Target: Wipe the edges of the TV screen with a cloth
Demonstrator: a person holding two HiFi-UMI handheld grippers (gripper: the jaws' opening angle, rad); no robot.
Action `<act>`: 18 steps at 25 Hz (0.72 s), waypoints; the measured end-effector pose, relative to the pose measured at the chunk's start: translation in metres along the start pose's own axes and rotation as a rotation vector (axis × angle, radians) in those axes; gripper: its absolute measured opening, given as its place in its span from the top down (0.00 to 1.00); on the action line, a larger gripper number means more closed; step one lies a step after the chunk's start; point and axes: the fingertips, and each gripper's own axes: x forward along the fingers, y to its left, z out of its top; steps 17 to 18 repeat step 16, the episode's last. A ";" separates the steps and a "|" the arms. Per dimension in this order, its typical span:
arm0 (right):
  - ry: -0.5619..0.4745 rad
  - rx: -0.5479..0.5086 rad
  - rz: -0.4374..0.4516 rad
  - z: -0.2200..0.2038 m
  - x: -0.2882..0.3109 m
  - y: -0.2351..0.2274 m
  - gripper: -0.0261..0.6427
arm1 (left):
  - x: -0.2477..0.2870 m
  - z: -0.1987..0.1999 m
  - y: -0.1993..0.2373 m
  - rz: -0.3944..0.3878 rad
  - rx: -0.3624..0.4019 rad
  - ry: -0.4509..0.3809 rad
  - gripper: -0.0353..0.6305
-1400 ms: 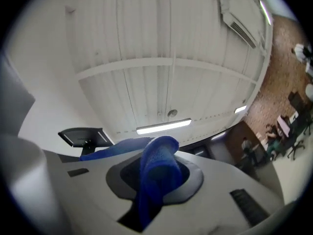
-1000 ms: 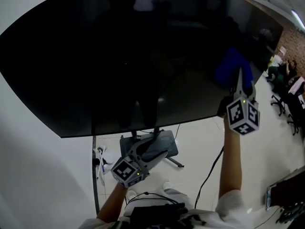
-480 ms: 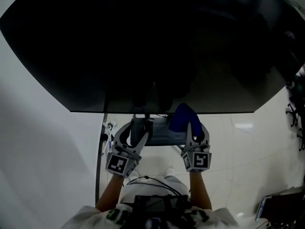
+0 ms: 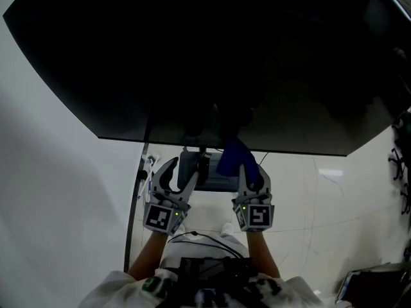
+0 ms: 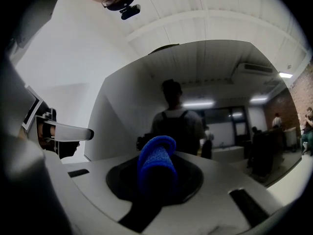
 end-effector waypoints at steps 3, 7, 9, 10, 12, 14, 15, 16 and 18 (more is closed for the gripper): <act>-0.007 -0.007 0.002 -0.001 -0.001 -0.001 0.86 | 0.001 0.000 -0.002 0.000 0.003 0.004 0.61; 0.006 -0.019 0.019 -0.001 -0.004 0.002 0.86 | 0.000 -0.006 0.001 0.002 0.018 0.001 0.61; 0.012 0.003 0.014 0.000 -0.005 0.004 0.86 | -0.001 -0.010 0.002 -0.006 0.037 -0.010 0.61; 0.013 0.012 0.010 0.000 -0.005 0.004 0.86 | -0.001 -0.011 0.002 -0.009 0.042 -0.012 0.61; 0.018 0.015 0.007 -0.003 -0.006 0.004 0.86 | -0.002 -0.013 0.003 -0.009 0.042 -0.009 0.61; 0.024 0.010 0.011 -0.006 -0.004 0.006 0.86 | -0.002 -0.015 0.007 -0.002 0.035 -0.012 0.61; 0.026 0.009 0.013 -0.007 -0.004 0.006 0.86 | -0.001 -0.015 0.009 0.001 0.032 -0.013 0.61; 0.027 0.007 0.015 -0.009 -0.003 0.007 0.86 | -0.001 -0.016 0.011 0.004 0.028 -0.014 0.61; 0.027 0.007 0.015 -0.009 -0.003 0.007 0.86 | -0.001 -0.016 0.011 0.004 0.028 -0.014 0.61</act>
